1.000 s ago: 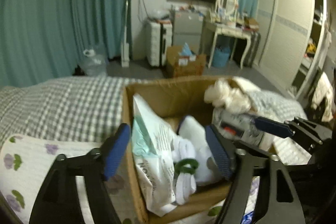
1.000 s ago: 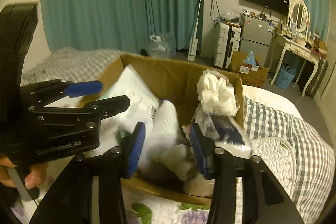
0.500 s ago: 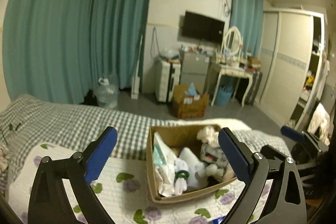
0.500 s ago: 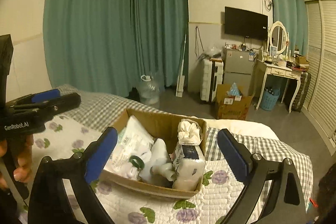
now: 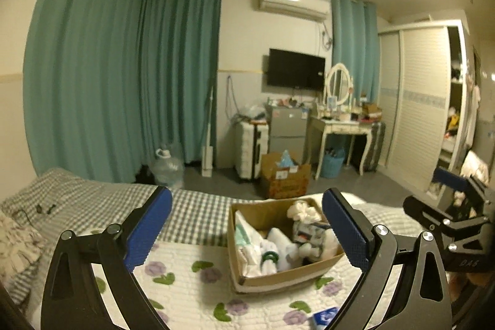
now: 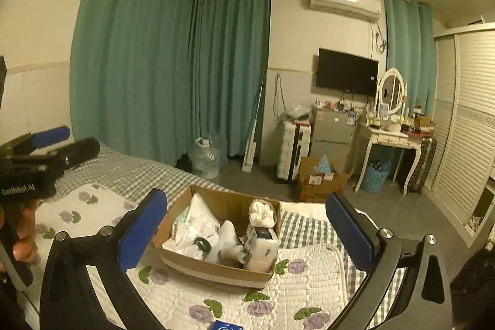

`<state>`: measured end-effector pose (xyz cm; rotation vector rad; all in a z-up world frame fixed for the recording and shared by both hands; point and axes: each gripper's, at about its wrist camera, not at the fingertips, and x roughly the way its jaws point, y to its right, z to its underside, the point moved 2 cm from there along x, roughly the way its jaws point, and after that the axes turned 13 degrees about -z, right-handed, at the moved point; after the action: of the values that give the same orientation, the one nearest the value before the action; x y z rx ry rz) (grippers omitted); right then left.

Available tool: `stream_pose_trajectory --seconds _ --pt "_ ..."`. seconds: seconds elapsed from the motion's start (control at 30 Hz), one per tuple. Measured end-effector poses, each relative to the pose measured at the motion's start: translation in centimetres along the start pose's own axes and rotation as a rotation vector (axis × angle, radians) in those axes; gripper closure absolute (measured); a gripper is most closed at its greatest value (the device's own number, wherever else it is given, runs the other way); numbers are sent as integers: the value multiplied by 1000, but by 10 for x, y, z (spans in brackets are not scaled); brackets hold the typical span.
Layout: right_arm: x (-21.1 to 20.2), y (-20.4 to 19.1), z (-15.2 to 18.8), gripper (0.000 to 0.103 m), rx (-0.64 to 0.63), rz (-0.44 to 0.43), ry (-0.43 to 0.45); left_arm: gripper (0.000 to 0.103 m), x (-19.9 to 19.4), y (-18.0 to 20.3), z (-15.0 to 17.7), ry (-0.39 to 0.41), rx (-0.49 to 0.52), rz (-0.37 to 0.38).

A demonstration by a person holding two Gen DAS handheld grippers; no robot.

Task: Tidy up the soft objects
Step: 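Withdraw both tools from the box back toward the quilt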

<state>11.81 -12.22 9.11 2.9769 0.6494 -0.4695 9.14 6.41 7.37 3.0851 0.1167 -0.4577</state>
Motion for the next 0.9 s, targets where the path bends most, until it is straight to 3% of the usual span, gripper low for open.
stream_pose_trajectory --seconds 0.17,0.37,0.63,0.9 --pt "-26 -10 1 0 3 11 45 4 -18 -4 5 27 -23 -5" --pt "-37 -9 8 0 51 21 49 4 -16 -4 28 31 17 -93" --pt "-27 -13 36 0 41 84 -23 4 9 -4 84 -106 71 -90" --pt "8 -10 81 0 68 76 -162 4 30 3 124 -224 120 -70"
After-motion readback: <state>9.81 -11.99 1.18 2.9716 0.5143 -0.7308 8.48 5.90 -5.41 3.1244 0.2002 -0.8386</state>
